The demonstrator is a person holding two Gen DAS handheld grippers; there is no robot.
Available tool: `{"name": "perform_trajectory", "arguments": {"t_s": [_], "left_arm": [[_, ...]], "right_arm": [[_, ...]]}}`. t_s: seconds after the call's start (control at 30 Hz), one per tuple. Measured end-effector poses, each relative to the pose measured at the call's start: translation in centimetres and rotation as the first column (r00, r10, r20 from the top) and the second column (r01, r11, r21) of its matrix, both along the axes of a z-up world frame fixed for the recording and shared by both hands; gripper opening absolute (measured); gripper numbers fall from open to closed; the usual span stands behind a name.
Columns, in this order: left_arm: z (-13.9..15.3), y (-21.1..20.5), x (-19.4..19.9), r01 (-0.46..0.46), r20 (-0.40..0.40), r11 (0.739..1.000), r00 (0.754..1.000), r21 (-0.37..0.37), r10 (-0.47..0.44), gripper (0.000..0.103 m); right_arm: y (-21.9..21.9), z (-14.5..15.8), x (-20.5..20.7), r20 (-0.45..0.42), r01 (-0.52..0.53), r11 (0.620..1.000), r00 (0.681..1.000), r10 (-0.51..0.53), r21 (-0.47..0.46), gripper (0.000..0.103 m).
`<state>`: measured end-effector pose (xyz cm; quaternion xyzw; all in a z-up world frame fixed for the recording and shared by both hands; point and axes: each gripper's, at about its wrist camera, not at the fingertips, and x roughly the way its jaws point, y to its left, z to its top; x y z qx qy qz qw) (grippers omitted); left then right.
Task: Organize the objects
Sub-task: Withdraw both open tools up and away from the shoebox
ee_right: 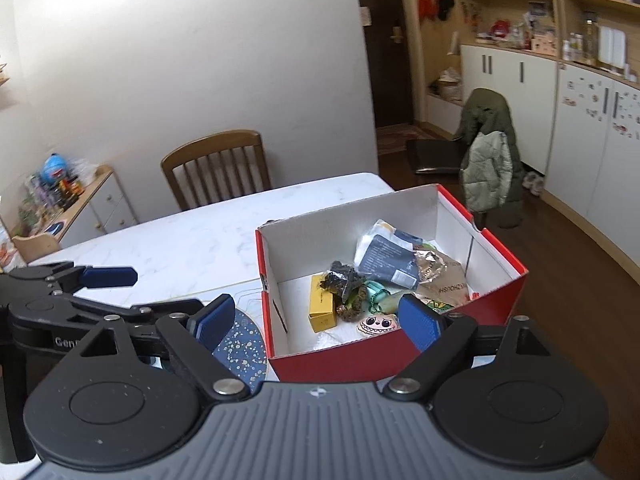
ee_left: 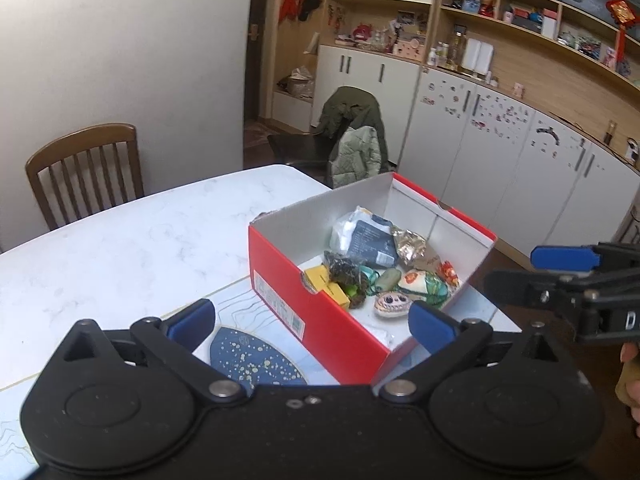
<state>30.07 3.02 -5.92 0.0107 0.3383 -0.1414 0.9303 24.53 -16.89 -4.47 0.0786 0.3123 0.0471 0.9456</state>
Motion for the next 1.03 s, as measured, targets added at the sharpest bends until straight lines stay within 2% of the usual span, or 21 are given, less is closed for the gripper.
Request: {"name": "perform_trajectory", "arguments": {"t_s": [0.17, 0.3, 0.5, 0.73, 1.03], "left_arm": [[-0.1, -0.3, -0.5, 0.032, 0.008, 0.999, 0.999, 0.009, -0.032, 0.103], [-0.2, -1.4, -0.7, 0.051, 0.048, 0.998, 0.997, 0.026, -0.052, 0.103], [0.1, -2.4, -0.7, 0.056, 0.061, 0.998, 0.996, 0.025, -0.058, 0.103], [0.6, -2.2, -1.3, -0.003, 0.067, 0.999, 0.998, 0.050, 0.000, 0.103], [0.2, -1.3, -1.7, -0.064, 0.013, 0.997, 0.998, 0.051, 0.064, 0.102]], "right_arm": [[-0.6, 0.2, -1.6, 0.004, 0.055, 0.998, 0.998, -0.055, -0.021, 0.089], [-1.4, 0.0, -2.4, -0.003, 0.053, 0.997, 0.999, -0.053, -0.062, 0.089], [-1.5, 0.0, -2.2, 0.000, 0.039, 0.997, 0.999, -0.039, -0.069, 0.089], [-0.8, -0.7, -1.1, -0.002, -0.037, 0.999, 0.999, 0.037, -0.022, 0.089], [-0.8, -0.8, -1.6, -0.006, -0.070, 0.997, 0.998, 0.070, 0.020, 0.089]]}}
